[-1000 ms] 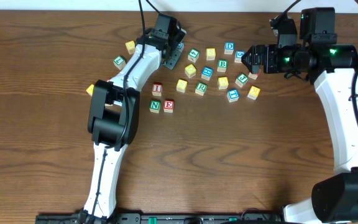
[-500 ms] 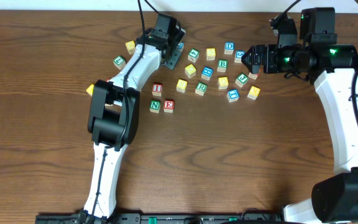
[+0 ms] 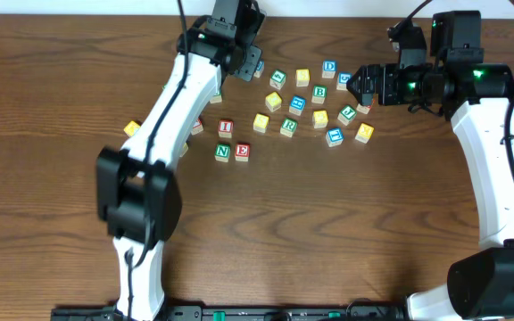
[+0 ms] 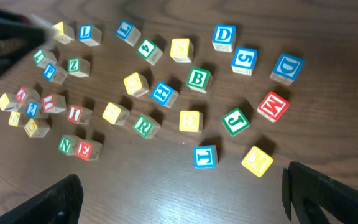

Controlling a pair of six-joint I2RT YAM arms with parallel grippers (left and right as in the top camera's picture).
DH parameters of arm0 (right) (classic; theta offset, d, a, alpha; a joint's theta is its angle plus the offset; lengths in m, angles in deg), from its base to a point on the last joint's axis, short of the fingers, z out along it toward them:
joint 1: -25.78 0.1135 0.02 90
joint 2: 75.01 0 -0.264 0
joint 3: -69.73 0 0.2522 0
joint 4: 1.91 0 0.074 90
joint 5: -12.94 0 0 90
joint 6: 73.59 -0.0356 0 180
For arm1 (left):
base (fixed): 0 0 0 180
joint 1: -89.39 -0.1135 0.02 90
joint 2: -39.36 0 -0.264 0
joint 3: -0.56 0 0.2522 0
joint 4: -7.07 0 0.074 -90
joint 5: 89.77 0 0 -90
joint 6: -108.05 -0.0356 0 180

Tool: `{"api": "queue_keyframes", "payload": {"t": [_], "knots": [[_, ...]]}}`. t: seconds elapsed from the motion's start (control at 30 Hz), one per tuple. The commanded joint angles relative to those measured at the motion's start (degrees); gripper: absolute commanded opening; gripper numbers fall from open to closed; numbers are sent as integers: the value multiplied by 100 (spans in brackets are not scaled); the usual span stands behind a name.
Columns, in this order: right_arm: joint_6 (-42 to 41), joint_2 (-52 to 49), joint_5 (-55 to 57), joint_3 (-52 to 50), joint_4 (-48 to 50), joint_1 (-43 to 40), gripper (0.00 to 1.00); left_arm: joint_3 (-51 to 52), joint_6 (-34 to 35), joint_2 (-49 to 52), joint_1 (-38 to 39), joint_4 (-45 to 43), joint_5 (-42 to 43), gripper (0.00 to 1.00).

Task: Spell out NEURIPS
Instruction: 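Lift the red U block and carry it right of the E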

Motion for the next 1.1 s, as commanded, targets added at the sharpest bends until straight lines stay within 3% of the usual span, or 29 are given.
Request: {"api": "queue_keyframes", "payload": {"t": [0.0, 0.27, 0.43, 0.67, 1.07], "knots": [[63, -2, 9, 92, -7, -39, 99, -42, 629, -527, 140, 557, -52, 31], [63, -2, 9, 92, -7, -39, 99, -39, 2050, -820, 588, 2352, -52, 31], [63, -2, 9, 92, -7, -39, 99, 232, 2618, -785, 962, 2798, -55, 31], [63, -2, 9, 92, -7, -39, 99, 1259, 3399, -785, 1333, 2328, -420, 30], [63, -2, 9, 92, -7, -39, 99, 3198, 3213, -785, 1423, -203, -422, 30]]}}
